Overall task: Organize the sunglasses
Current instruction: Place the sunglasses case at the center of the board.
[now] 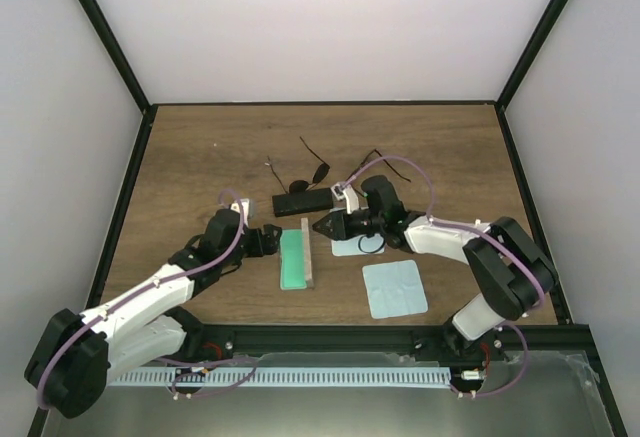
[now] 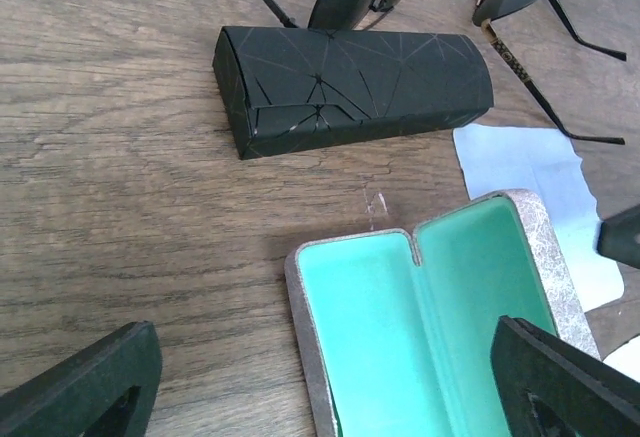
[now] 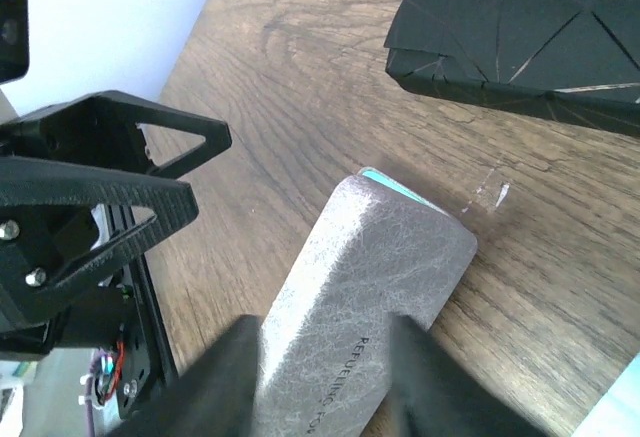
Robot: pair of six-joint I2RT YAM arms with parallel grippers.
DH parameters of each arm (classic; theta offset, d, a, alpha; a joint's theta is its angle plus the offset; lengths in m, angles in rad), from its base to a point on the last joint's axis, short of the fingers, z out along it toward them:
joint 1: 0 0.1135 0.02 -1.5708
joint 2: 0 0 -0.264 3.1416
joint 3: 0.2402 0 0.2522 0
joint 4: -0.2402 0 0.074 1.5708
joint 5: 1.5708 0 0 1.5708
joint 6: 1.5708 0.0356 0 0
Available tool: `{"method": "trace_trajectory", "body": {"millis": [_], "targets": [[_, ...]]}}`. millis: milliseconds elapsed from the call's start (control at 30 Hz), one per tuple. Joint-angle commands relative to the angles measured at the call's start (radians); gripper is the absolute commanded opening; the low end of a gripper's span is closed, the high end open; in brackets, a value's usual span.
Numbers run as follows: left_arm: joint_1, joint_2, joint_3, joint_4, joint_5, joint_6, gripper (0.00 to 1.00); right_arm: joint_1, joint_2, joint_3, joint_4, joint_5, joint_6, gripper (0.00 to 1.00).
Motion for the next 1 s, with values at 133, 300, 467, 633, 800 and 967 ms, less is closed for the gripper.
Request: {"method": "trace_trajectory", "body": {"millis": [133,300,467,633,800,967], "targets": [[0.004,-0.027,-0.005,-0.035,-0.028,-0.022,0.47,0.041,-0.027,0.014,-0.052,0.049,-0.020,0.01],[0.004,-0.059,-0.008,-0.047,-0.022,-0.028,0.27,0.065,-0.025,0.025,-0.056,0.105,-0.024,0.40],[0.004,-0.072,-0.016,-0.029,0.014,-0.035,0.79,0.128,-0.008,0.063,-0.080,0.199,-0.042,0.82],[0.004,-0.031,-0.020,-0.006,0.036,-0.041,0.85,0.212,0.028,0.120,-0.115,0.294,-0.054,0.91],[0.003,0.023,-0.003,-0.011,0.045,-0.047,0.79,0.241,0.098,0.201,-0.208,0.340,-0.072,0.83],[0.004,-0.099,-0.001,-0.075,-0.036,-0.075,0.77,0.286,0.210,0.338,-0.315,0.409,-0.106,0.61]]}}
